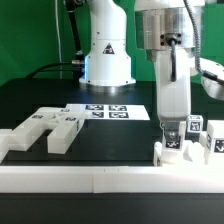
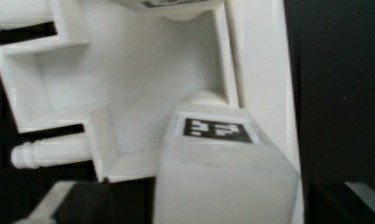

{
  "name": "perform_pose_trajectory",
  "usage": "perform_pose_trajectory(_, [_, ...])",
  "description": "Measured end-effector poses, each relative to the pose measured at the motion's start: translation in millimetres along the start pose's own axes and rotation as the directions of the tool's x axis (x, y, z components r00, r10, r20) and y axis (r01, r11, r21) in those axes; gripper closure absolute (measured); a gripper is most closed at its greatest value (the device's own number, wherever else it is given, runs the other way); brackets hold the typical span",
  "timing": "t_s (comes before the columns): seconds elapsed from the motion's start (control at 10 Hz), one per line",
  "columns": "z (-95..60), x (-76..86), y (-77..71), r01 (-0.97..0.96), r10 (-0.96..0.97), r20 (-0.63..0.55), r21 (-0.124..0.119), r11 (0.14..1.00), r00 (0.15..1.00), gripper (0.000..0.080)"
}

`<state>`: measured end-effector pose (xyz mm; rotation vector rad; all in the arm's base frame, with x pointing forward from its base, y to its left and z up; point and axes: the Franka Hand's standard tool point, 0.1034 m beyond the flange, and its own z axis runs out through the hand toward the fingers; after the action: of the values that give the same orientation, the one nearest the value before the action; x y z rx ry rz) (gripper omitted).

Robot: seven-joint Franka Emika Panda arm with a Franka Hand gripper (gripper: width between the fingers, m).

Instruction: Assemble chair

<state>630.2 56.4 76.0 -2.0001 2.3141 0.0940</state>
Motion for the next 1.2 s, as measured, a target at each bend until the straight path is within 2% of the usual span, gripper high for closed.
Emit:
perform_pose_trajectory(0.1, [-0.2,-0.9,1.4,0.054,-0.054,-0.001,-0.011,0.998,0.999,0.0234])
perform_pose_trajectory(0.2, [-0.9,-1.5,0.9,0.200,-0.200,-0.007,-0.013,0.980,0.980,0.0167])
perform_pose_trajectory(0.4, [-1.0,-3.3,0.7,0.378,-0.378,-0.005,-0.012,0.926,0.926,0.0155])
perform_pose_trajectory(0.7, [-1.2,-4.8,0.6,0.622,-0.622,-0.002,-0.012,0.783,0.783,0.0151])
perform_pose_trajectory(0.9, [-2.2,-2.8,-0.7,0.781,-0.781,-0.006,-0.019,0.625,0.625,0.0151])
perform_pose_trajectory(1.1, [-2.7,-2.2,-1.0,0.862,-0.862,-0.009,-0.030,0.507,0.506,0.0151])
perform_pose_trajectory(1.2, [-2.6,-2.5,-0.9,0.877,-0.877,-0.009,-0.032,0.480,0.480,0.0151])
